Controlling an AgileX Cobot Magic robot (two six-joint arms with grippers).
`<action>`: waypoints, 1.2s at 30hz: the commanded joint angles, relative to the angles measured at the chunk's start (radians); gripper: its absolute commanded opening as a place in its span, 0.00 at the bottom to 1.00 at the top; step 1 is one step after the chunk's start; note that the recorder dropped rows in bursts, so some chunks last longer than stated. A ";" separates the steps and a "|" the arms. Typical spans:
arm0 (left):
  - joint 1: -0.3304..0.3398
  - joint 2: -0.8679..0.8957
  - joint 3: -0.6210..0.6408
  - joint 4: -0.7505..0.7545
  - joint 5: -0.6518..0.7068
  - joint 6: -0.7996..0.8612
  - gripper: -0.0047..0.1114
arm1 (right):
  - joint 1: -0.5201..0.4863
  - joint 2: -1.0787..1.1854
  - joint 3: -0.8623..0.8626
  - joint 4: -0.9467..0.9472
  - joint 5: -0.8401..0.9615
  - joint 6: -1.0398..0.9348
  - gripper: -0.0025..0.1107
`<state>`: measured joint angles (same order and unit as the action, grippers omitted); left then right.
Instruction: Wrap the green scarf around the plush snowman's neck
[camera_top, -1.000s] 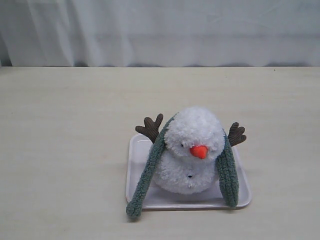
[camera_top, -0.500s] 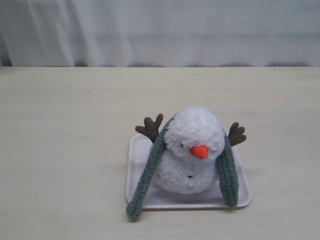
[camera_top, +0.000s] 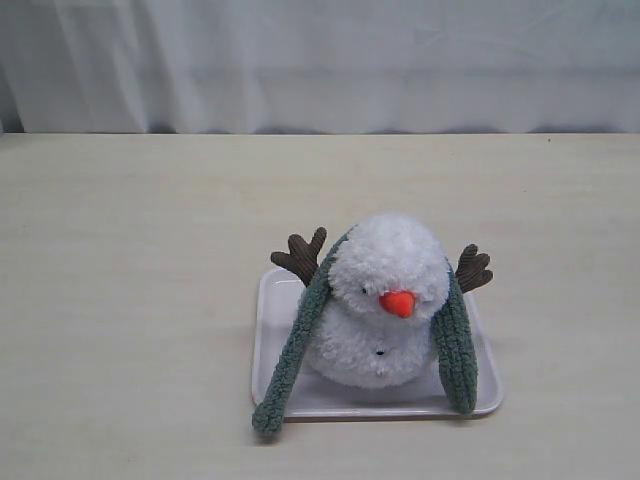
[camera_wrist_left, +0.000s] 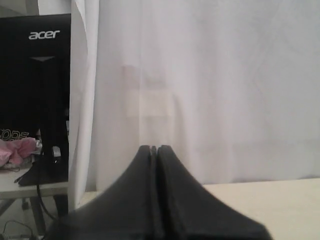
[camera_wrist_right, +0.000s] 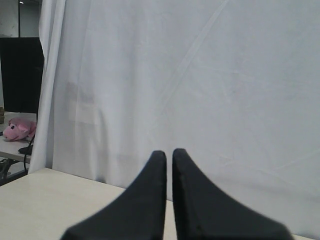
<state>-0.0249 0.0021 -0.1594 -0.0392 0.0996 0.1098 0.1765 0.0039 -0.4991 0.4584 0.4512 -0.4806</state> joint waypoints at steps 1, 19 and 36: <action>0.002 -0.002 0.060 0.002 -0.005 -0.007 0.04 | 0.001 -0.004 0.005 0.001 -0.005 0.002 0.06; 0.002 -0.002 0.159 0.002 0.040 -0.007 0.04 | 0.001 -0.004 0.005 0.001 -0.005 0.002 0.06; 0.002 -0.002 0.159 0.002 0.055 -0.007 0.04 | 0.001 -0.004 0.005 0.001 -0.005 0.002 0.06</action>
<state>-0.0249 0.0021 -0.0022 -0.0375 0.1588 0.1098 0.1765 0.0039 -0.4991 0.4584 0.4512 -0.4806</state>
